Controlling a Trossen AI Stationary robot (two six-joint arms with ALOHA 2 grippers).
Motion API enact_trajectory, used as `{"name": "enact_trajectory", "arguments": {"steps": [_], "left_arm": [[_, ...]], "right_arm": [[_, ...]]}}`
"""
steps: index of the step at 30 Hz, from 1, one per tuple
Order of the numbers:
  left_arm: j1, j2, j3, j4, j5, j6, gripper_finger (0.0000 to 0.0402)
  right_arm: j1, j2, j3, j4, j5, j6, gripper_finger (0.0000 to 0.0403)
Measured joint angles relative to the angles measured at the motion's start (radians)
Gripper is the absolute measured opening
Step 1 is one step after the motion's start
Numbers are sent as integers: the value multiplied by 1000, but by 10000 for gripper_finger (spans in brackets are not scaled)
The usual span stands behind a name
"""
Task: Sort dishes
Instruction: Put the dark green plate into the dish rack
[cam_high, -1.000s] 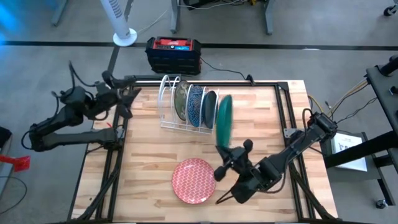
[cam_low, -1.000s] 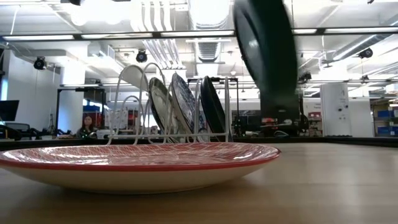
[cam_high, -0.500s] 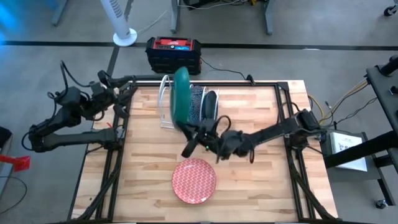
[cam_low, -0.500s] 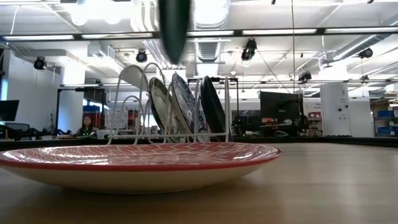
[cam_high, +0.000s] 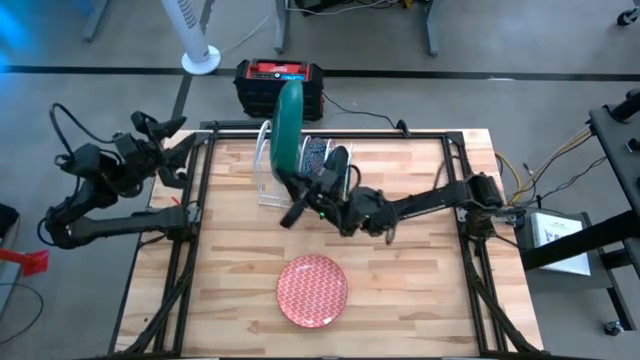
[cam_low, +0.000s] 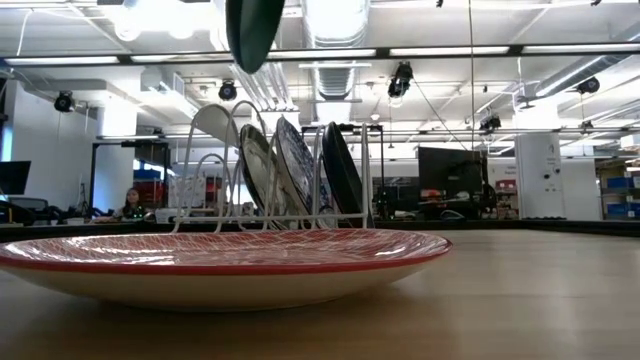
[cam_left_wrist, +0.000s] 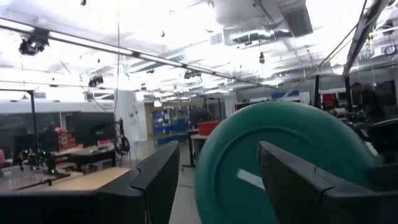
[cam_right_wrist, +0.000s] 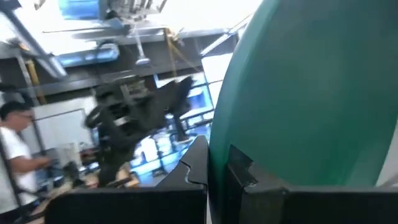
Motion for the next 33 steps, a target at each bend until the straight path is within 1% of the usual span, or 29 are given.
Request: {"name": "enact_trajectory", "arguments": {"steps": [4, 10, 15, 18, 21, 23, 27, 33], "left_arm": [[0, -18, 0, -12, 0, 16, 205], [0, -18, 0, -38, 0, 25, 205], [0, -18, 0, -42, 0, 42, 205], [0, -20, 0, -41, 0, 48, 205], [0, -21, 0, -43, 0, 51, 205], [0, -22, 0, -45, -1, 51, 205], [0, -23, 0, -53, -1, 51, 205], [0, -22, 0, -55, -1, 51, 205]], "right_arm": [[-24, 73, 87, 0, 19, -60, 0], [-44, 234, 286, -4, 12, -147, 0], [-45, 361, 484, -55, 111, -282, 0], [-46, 419, 578, -116, 121, -290, 0], [-50, 465, 649, -186, 159, -290, 0], [-55, 484, 681, -223, 174, -290, 0], [-69, 489, 688, -281, 183, -232, 0], [-86, 490, 687, -384, 151, -131, 0]]}}
